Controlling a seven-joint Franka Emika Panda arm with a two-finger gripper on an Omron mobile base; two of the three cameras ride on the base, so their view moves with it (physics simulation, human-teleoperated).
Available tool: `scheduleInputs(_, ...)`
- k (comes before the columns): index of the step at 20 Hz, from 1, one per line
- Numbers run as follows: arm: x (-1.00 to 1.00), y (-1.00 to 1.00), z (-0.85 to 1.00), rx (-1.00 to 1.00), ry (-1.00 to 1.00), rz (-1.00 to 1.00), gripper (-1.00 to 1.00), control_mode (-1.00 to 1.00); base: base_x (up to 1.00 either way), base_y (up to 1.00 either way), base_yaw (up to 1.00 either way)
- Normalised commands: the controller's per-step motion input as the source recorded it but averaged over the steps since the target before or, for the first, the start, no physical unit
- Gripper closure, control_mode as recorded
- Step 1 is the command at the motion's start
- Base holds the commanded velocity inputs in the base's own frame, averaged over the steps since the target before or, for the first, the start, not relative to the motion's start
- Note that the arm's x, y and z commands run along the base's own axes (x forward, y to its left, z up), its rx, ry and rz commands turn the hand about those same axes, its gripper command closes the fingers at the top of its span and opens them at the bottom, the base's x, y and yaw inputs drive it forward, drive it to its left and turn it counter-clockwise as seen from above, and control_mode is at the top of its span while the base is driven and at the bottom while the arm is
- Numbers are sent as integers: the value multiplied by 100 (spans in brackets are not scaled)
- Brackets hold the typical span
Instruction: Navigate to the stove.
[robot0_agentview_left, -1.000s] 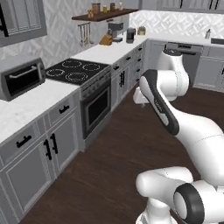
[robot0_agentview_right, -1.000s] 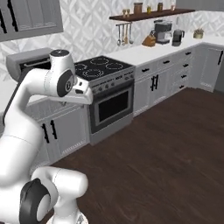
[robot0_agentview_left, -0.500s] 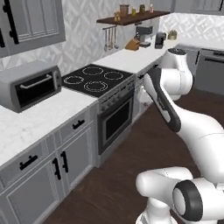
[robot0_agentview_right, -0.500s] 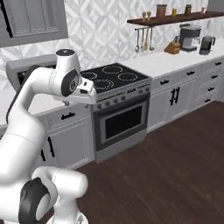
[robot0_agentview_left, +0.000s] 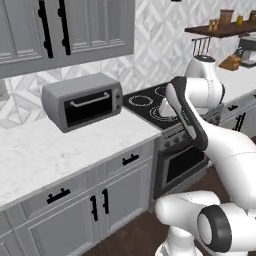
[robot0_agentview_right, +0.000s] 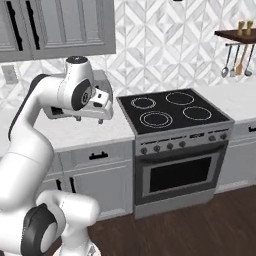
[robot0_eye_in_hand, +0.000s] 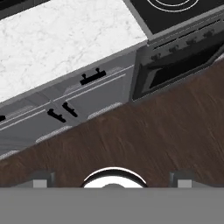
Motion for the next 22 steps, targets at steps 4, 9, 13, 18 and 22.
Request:
scheduleInputs(4,0,0,0,0,0,0,-100,100,57,-85,58)
scheduleInputs(9,0,0,0,0,0,0,-100,100,39,-97,55)
scheduleInputs(13,0,0,0,0,0,0,-100,100,37,-100,51)
scheduleInputs(18,0,0,0,0,0,0,-100,100,25,-100,42)
scheduleInputs(22,0,0,0,0,0,0,-100,100,18,-100,20)
